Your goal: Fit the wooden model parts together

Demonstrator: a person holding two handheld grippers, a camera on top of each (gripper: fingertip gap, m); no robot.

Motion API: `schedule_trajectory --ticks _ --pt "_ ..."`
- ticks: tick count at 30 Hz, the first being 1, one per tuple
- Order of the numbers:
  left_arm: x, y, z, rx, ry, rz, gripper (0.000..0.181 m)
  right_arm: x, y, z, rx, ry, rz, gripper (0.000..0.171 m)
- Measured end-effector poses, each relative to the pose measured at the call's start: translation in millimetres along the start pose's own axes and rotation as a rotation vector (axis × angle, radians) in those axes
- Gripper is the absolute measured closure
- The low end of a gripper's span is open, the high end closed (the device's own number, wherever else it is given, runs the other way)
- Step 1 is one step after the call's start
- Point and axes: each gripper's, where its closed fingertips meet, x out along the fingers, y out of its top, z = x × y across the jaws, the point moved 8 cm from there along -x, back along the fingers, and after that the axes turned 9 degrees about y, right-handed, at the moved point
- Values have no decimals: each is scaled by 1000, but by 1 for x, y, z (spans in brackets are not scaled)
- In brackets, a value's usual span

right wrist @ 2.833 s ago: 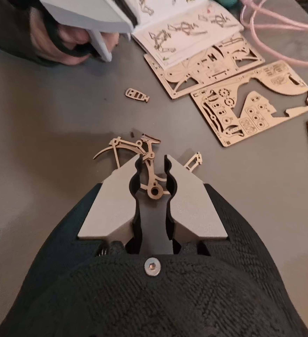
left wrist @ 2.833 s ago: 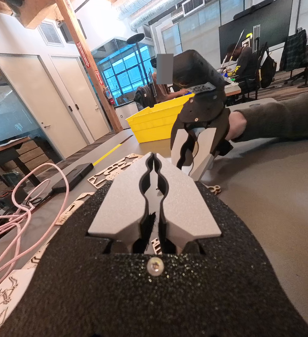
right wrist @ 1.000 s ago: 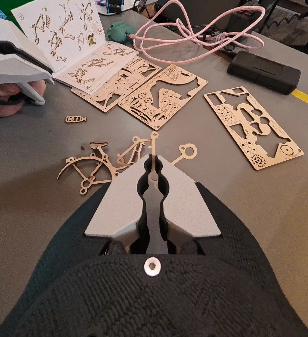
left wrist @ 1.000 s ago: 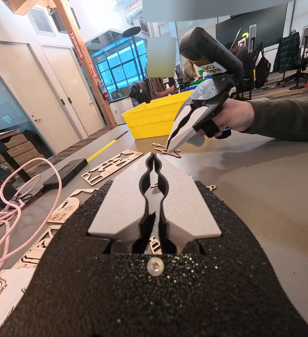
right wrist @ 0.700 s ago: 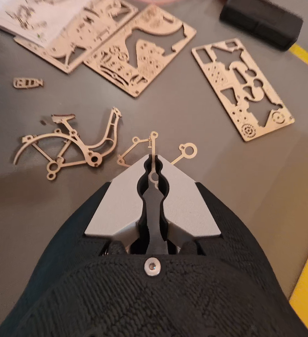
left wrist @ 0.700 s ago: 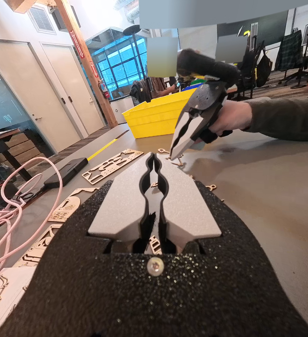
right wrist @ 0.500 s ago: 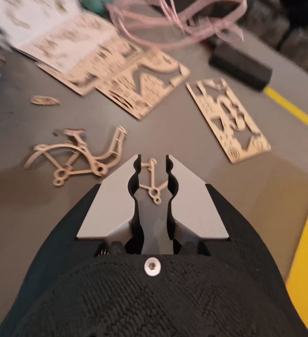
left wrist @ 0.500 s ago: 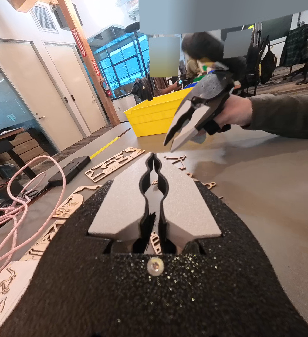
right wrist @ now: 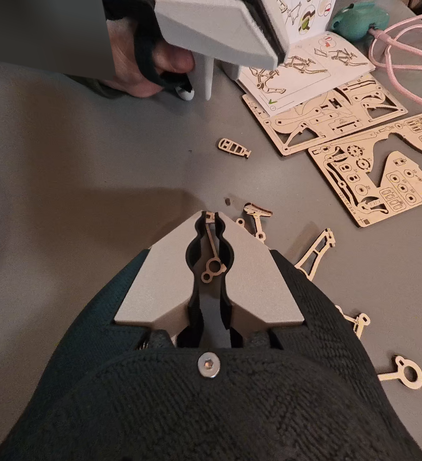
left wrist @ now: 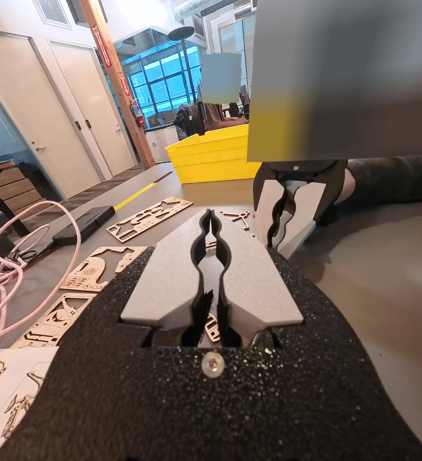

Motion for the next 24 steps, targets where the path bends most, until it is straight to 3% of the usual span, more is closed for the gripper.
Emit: schedule_trajectory --ticks 21,24 --pt "1 0 1 10 -1 -9 181 2 -1 0 35 10 -17 169" --pt "1 0 1 10 0 -6 181 -7 4 2 -25 -22 84 158"
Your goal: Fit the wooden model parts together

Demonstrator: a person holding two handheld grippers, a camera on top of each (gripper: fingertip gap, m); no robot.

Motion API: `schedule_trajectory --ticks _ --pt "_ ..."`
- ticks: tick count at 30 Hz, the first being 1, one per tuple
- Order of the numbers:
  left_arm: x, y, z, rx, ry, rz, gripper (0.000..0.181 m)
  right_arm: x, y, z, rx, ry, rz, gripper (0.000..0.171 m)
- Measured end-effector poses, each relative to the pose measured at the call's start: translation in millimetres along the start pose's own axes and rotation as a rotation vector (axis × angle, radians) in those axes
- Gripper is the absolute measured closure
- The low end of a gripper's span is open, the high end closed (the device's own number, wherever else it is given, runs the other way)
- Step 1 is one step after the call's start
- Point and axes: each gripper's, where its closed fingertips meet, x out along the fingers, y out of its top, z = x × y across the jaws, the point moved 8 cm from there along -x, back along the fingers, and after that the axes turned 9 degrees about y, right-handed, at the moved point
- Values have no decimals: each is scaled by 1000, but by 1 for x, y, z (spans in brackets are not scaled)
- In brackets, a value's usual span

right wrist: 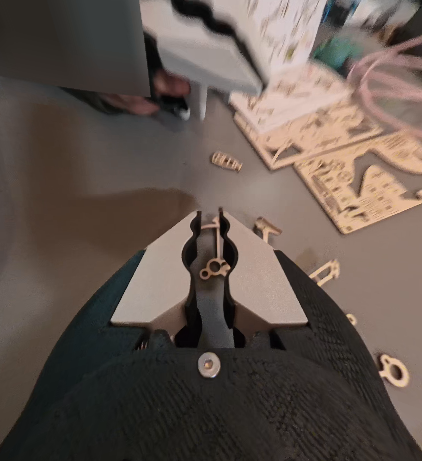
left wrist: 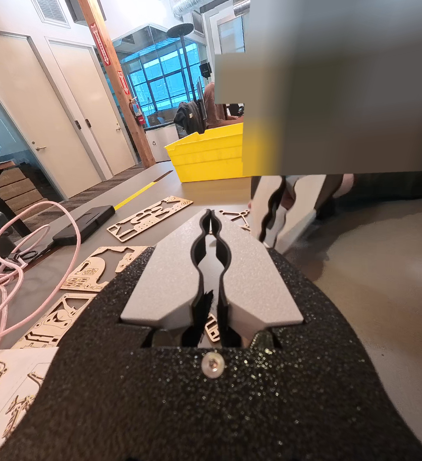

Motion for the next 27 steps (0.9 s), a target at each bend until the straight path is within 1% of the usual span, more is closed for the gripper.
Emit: schedule_trajectory --ticks 3,5,8,14,18,22,27 --pt "0 0 -1 -5 2 3 181 -30 12 11 75 -29 233 159" --pt "0 0 -1 -8 2 4 181 -47 9 20 117 -80 277 159" --pt "-1 0 -1 -9 2 6 181 -54 -4 29 134 -142 203 160" --pt "-1 0 -1 -8 0 7 181 -37 -21 27 111 -120 -43 165" --pt "-1 0 -1 -5 -1 6 181 -32 -21 26 109 -121 -59 166" --pt "0 0 0 -4 -2 4 181 -32 -22 27 124 -131 -75 162" --pt "0 0 0 -2 -2 2 181 -27 -23 28 113 -161 -146 161"
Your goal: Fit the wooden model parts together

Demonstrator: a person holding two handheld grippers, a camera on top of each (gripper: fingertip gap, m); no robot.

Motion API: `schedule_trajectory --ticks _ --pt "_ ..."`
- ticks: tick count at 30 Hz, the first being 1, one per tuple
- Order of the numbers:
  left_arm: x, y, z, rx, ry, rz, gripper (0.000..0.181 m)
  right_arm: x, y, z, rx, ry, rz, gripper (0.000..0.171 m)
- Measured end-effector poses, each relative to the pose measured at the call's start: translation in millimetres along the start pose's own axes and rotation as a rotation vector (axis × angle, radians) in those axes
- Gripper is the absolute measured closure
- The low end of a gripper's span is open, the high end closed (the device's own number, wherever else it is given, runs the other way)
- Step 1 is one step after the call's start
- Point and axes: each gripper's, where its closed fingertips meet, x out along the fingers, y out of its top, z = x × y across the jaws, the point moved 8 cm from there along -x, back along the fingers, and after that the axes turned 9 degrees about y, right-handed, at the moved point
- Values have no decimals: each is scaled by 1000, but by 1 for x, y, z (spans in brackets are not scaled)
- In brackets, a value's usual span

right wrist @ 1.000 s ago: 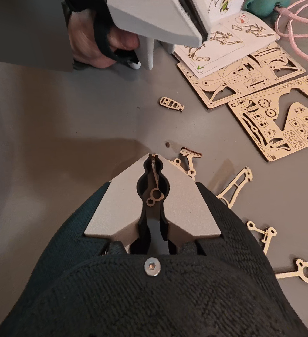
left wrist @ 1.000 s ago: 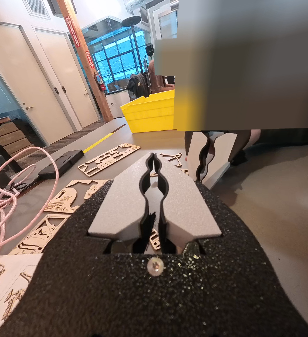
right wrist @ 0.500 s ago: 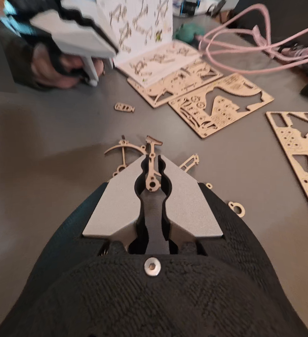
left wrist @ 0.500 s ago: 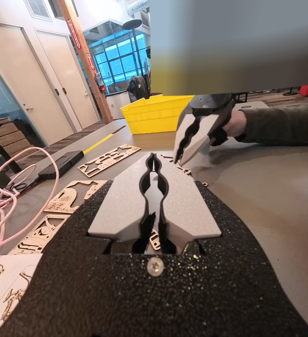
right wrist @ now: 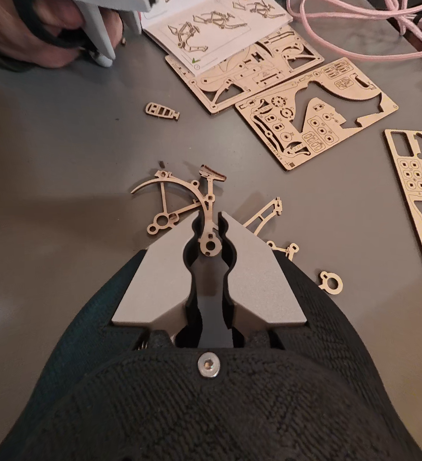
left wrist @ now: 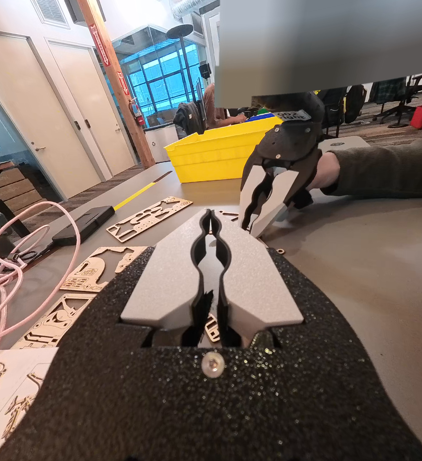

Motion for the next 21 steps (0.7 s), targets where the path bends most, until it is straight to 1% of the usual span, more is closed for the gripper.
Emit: schedule_trajectory --ticks 5,8,13,17,19,21 --pt "0 0 0 5 -1 -2 181 3 -1 0 9 -12 -46 166" --pt "0 0 1 7 -4 -3 181 4 -1 0 13 -13 -54 166" --pt "0 0 1 9 -3 -3 181 5 -1 1 23 -18 -55 158" --pt "2 -1 2 8 -12 -16 181 6 0 -1 15 -8 -58 166" --pt "5 -3 2 -22 -47 -69 181 7 0 -2 -14 -17 -63 166" --pt "11 -7 0 -137 -107 -174 181 7 0 -4 -63 -32 -61 166"
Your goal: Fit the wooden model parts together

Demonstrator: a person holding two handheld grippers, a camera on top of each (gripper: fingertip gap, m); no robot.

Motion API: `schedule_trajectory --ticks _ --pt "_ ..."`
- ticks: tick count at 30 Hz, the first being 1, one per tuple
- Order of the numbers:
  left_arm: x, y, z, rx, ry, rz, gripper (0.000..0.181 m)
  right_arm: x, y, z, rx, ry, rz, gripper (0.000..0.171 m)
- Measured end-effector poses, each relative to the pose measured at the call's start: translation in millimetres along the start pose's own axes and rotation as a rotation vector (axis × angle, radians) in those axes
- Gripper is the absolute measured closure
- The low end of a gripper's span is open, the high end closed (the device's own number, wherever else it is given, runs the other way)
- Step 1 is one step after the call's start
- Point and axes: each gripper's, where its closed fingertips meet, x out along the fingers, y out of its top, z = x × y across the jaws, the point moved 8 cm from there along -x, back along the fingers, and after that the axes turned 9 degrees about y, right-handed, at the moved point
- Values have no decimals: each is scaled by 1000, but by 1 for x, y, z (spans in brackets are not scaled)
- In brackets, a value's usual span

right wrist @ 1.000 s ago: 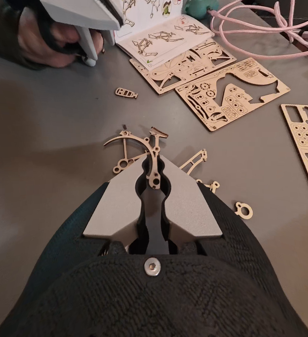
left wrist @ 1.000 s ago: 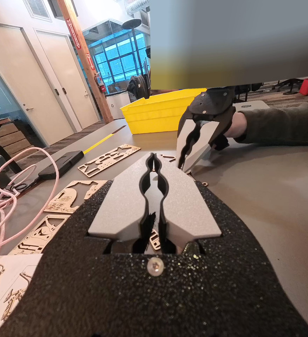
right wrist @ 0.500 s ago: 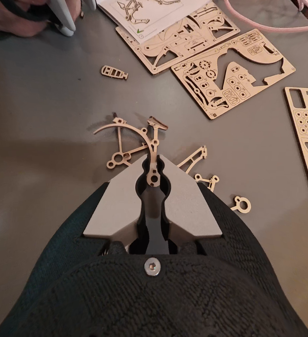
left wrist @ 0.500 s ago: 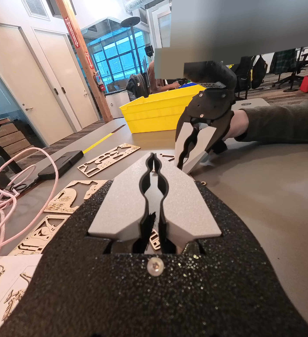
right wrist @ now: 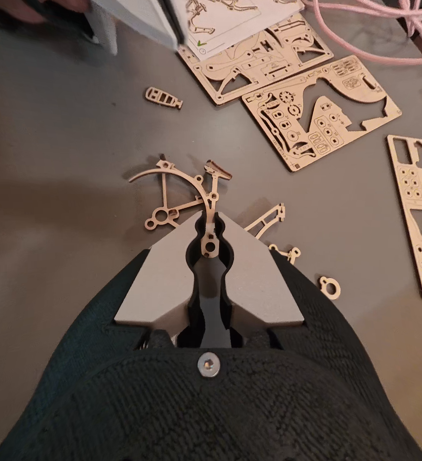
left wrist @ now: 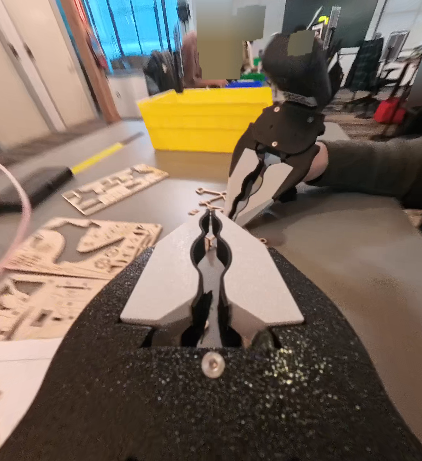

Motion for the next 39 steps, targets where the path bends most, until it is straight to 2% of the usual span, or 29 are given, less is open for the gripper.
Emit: schedule_trajectory --ticks 4,7,9,15,20,26,31,36,39 --pt "12 -4 -10 -345 -112 -198 154 0 -2 -4 -109 -27 18 166" --pt "19 -12 -9 -464 -159 -365 140 1 -2 -8 -176 -47 35 166" --pt "23 -16 -5 -491 -186 -447 139 1 -2 -10 -209 -66 46 166" --pt "31 -23 -1 -561 -246 -528 145 -3 0 -12 -254 -103 99 166" --pt "39 -22 4 -601 -304 -511 147 -11 6 -16 -315 -159 162 167" --pt "41 -12 5 -595 -348 -427 174 -20 13 -20 -386 -229 208 167" --pt "39 -7 4 -591 -366 -361 177 -25 17 -21 -425 -278 230 167" --pt "37 -2 6 -437 -319 -332 180 -27 20 -24 -487 -323 220 166" --pt "33 4 5 -327 -281 -294 181 -36 23 -27 -519 -342 277 153"
